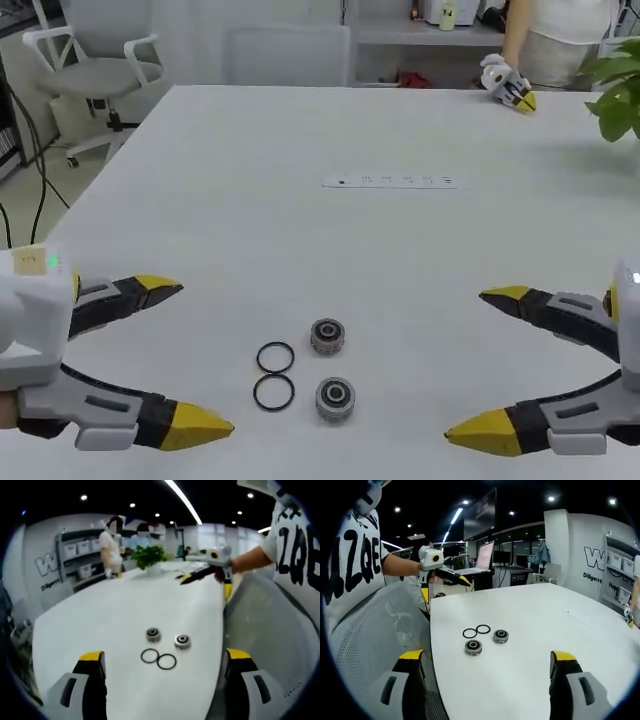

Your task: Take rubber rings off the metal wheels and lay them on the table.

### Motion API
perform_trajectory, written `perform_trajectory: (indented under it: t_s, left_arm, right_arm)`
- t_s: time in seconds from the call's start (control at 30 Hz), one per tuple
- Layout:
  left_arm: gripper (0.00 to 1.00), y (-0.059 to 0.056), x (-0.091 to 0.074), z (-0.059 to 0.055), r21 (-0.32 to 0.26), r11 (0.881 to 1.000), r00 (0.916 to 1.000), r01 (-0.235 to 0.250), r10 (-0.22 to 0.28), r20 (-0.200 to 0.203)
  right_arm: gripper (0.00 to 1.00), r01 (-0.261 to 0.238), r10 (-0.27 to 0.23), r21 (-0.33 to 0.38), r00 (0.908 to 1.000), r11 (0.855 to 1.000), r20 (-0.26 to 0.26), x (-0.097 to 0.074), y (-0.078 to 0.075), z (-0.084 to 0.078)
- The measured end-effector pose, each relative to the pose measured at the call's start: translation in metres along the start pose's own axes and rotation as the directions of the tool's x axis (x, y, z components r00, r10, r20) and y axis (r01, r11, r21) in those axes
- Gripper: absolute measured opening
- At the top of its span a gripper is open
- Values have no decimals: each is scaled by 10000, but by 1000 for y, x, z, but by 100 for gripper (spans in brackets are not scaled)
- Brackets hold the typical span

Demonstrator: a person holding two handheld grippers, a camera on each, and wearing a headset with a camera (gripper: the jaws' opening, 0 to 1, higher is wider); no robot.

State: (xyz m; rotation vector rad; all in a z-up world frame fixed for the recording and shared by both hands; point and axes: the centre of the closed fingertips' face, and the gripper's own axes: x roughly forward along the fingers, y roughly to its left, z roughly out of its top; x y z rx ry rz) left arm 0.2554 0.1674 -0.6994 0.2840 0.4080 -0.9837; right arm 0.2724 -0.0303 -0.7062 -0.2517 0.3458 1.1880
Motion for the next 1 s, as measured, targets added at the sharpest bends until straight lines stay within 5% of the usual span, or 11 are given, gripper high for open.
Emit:
perform_trajectory:
  t_s: [1.0]
  left_arm:
    - [100, 1, -14, -6, 182, 9994, 9996, -287, 287, 8]
  right_arm:
    - [100, -96, 93, -140, 9997, 9999, -236, -2, 7, -8]
